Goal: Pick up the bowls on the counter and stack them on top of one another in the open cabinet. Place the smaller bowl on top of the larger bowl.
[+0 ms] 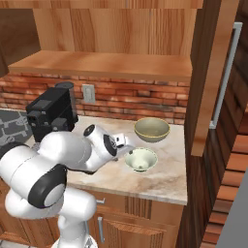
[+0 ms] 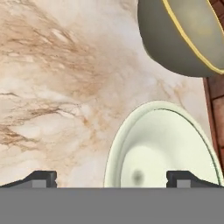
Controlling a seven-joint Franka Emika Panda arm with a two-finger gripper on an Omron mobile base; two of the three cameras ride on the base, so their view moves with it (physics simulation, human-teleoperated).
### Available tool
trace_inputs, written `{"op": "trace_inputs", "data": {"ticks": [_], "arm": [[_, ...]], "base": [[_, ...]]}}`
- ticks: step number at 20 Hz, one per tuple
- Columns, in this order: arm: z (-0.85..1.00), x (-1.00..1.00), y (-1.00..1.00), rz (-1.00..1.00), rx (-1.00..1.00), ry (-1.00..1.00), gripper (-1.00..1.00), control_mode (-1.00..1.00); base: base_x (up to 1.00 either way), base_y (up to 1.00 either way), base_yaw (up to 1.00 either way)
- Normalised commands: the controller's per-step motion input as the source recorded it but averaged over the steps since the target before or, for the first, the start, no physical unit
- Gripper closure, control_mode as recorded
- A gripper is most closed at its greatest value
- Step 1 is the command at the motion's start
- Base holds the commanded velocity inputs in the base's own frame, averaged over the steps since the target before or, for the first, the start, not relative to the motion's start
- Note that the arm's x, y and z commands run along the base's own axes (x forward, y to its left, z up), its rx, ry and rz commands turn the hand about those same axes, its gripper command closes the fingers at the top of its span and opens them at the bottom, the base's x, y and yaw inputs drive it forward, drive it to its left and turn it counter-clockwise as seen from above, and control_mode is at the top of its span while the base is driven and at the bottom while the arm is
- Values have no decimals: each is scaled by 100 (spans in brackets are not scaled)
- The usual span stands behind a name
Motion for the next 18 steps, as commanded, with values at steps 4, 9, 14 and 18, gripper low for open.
{"op": "trace_inputs", "data": {"ticks": [4,9,14,18], "arm": [[-28,28,-8,0,0,0,-100,-100],[-28,20,-10,0,0,1,100,-100],[-20,15,-1,-1,0,2,100,-100],[-13,4,0,-1,0,1,100,-100]], "base": [[0,0,0],[0,0,0],[0,0,0],[0,0,0]]}}
